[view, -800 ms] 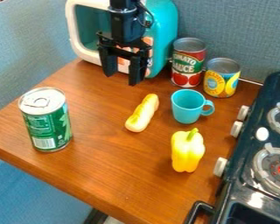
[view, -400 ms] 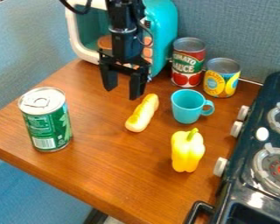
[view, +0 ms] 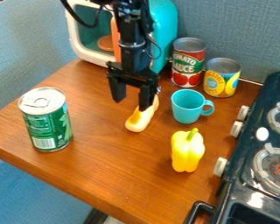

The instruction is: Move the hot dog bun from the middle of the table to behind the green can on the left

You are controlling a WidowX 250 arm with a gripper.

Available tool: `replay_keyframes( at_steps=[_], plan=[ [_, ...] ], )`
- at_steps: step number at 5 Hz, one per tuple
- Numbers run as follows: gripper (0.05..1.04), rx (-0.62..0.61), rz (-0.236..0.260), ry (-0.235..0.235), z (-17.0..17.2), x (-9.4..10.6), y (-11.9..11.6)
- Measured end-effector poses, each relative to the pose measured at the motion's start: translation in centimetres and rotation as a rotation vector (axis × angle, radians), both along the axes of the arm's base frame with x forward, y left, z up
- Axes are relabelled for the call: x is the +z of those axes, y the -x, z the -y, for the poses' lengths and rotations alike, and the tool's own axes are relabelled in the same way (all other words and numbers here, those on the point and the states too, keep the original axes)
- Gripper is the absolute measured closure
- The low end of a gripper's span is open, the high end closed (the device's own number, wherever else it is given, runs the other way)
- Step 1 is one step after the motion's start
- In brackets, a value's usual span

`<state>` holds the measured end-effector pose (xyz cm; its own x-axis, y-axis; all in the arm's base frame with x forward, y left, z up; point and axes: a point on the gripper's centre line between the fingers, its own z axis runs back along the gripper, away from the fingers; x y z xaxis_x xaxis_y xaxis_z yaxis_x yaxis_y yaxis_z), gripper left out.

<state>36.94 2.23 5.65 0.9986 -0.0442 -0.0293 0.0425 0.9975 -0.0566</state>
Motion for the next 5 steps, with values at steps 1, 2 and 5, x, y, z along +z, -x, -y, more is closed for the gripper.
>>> replay_keyframes(
  at_steps=[1,2,5],
  plan=[
    [0.082,0.014,-0.034,0.011,0.3,-1.2,-0.2],
    [0.082,0.018,-0.052,0.01,0.5,-1.7,-0.8],
    [0.375,0.018,-0.135,-0.053,0.5,-3.3,-0.9]
  ],
)
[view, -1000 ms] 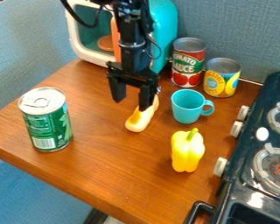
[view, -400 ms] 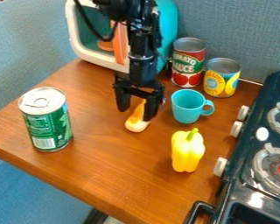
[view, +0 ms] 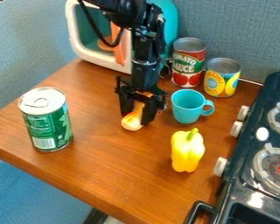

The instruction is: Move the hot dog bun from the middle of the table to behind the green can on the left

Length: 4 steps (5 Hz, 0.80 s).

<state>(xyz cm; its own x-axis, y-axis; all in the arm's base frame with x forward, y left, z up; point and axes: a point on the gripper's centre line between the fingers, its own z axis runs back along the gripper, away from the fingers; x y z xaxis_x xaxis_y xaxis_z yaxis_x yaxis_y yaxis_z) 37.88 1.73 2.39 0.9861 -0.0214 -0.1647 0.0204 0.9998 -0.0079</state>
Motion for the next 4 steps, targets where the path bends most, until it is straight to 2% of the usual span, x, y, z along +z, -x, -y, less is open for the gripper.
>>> replay_keyframes(
  at_steps=[3,4],
  plan=[
    [0.392,-0.002,0.019,0.022,0.3,0.3,-0.5],
    [0.392,0.015,0.133,0.018,0.3,4.0,-1.4]
  ],
)
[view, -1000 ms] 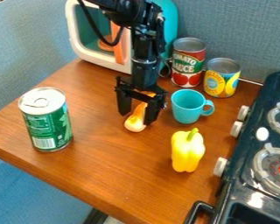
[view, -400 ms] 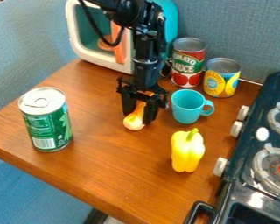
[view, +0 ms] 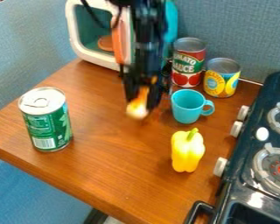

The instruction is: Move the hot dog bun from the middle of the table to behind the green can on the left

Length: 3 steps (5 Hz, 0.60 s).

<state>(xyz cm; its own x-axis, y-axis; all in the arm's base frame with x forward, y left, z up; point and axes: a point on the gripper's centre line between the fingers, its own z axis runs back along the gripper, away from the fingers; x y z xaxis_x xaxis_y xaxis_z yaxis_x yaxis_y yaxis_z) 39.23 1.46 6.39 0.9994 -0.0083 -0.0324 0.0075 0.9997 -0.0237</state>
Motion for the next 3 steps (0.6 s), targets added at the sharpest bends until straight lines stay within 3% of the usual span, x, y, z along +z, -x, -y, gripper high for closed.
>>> replay_keyframes(
  at_steps=[1,2,3],
  plan=[
    [0.392,0.054,0.049,-0.016,-1.5,3.0,0.3],
    [0.392,0.122,-0.006,-0.066,-5.2,3.5,1.5],
    [0.392,0.153,-0.014,-0.072,-7.5,5.2,1.6]
  ],
)
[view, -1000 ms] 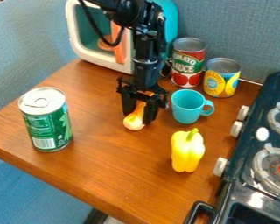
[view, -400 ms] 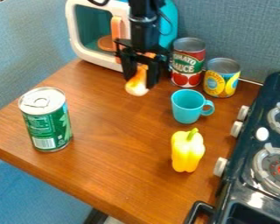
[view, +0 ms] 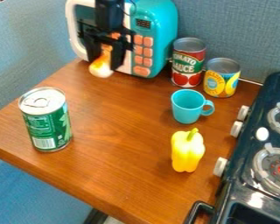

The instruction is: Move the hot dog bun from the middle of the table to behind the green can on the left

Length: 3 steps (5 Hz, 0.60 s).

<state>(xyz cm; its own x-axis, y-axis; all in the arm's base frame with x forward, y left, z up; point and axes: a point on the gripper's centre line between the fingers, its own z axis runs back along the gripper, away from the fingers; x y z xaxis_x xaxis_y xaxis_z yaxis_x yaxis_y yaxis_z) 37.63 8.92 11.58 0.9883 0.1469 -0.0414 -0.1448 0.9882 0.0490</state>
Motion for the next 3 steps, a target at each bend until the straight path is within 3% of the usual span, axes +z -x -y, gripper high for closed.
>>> replay_keyframes(
  at_steps=[1,3],
  plan=[
    [0.392,0.068,0.008,-0.009,-3.5,1.0,0.4],
    [0.392,0.155,-0.073,0.025,-8.3,-0.2,2.8]
  ],
)
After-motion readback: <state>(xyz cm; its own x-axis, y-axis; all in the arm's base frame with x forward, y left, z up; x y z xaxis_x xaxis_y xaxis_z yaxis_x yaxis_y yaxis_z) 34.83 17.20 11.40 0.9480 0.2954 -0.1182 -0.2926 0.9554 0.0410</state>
